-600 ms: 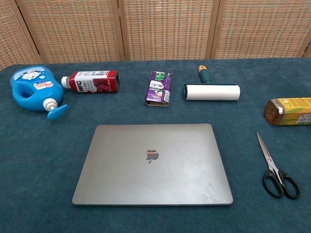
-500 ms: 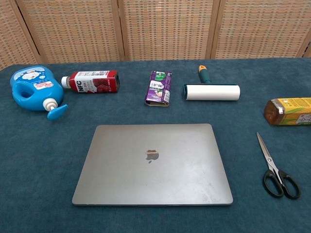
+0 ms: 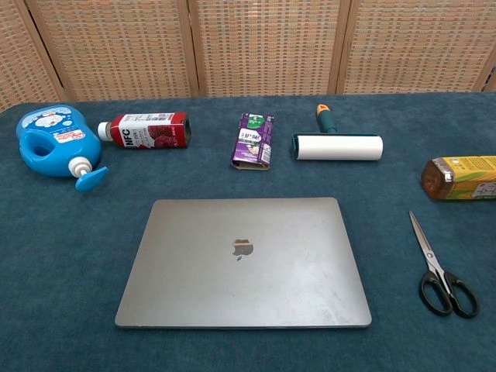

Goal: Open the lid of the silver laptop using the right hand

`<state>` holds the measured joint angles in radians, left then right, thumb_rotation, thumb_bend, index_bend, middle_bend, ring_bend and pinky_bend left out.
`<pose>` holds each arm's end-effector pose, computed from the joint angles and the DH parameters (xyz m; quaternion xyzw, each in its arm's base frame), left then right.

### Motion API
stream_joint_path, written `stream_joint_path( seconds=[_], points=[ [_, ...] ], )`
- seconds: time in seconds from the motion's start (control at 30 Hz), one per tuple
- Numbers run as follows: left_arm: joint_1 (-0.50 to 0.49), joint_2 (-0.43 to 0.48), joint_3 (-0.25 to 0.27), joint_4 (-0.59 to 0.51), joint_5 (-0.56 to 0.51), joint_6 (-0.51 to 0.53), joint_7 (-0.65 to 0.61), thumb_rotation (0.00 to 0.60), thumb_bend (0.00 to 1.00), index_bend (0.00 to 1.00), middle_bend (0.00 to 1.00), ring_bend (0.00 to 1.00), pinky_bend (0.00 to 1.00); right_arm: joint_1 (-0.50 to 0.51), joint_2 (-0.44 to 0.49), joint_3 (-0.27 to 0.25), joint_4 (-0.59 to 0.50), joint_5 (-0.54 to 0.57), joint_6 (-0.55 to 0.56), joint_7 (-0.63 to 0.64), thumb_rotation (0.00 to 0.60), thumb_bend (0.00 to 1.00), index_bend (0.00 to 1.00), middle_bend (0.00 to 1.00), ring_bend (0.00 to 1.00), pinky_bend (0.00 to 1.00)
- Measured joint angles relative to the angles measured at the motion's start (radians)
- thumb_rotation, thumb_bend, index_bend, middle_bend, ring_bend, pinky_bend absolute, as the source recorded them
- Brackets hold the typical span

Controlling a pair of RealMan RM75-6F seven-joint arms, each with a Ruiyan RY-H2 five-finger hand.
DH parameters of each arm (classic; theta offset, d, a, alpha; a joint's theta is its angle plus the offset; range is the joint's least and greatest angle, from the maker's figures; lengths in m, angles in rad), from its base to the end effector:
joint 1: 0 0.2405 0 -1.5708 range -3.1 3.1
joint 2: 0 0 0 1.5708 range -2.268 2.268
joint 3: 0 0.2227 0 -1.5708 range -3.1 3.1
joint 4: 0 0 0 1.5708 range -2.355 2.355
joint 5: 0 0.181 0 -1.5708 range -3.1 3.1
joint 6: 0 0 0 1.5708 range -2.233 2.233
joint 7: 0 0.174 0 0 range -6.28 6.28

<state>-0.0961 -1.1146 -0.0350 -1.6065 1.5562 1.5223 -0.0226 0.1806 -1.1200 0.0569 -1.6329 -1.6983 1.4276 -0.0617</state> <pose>-0.2583 0.2060 0.1723 -0.6058 -0.3694 -0.4128 0.5711 -0.2170 -0.2248 0.1478 0.6854 -0.3081 0.4203 0.5086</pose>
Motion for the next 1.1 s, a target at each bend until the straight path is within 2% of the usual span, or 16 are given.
stream_joint_path(
  seconds=[0.27, 0.47, 0.6, 0.73, 0.93, 1.1],
  points=[
    [-0.015, -0.011, -0.017, 0.01, -0.031, -0.024, 0.0, 0.6, 0.0, 0.0, 0.0, 0.0, 0.0, 0.214, 0.015, 0.003, -0.094, -0.086, -0.257, 0.081, 0.6, 0.0, 0.05, 0.0, 0.0, 0.0],
    [-0.024, -0.015, -0.023, 0.011, -0.045, -0.042, 0.007, 0.6, 0.0, 0.0, 0.0, 0.0, 0.0, 0.381, -0.052, 0.032, -0.148, -0.075, -0.472, 0.08, 0.6, 0.0, 0.08, 0.01, 0.0, 0.0],
    [-0.029, -0.013, -0.027, 0.013, -0.056, -0.053, -0.003, 0.6, 0.0, 0.0, 0.0, 0.0, 0.0, 0.457, -0.16, 0.053, -0.145, -0.016, -0.591, 0.024, 0.6, 0.01, 0.09, 0.02, 0.0, 0.0],
    [-0.03, -0.007, -0.03, 0.014, -0.064, -0.057, -0.021, 0.6, 0.0, 0.0, 0.0, 0.0, 0.0, 0.509, -0.288, 0.071, -0.116, 0.063, -0.668, -0.085, 0.6, 0.09, 0.11, 0.03, 0.0, 0.0],
    [-0.03, 0.006, -0.032, 0.014, -0.076, -0.064, -0.048, 0.6, 0.0, 0.0, 0.0, 0.0, 0.0, 0.563, -0.495, 0.083, -0.012, 0.201, -0.722, -0.285, 0.6, 0.22, 0.12, 0.04, 0.0, 0.0],
    [-0.031, 0.009, -0.033, 0.017, -0.083, -0.071, -0.058, 0.6, 0.0, 0.0, 0.0, 0.0, 0.0, 0.594, -0.611, 0.075, 0.057, 0.3, -0.73, -0.405, 0.6, 0.3, 0.13, 0.07, 0.0, 0.0]
  ],
)
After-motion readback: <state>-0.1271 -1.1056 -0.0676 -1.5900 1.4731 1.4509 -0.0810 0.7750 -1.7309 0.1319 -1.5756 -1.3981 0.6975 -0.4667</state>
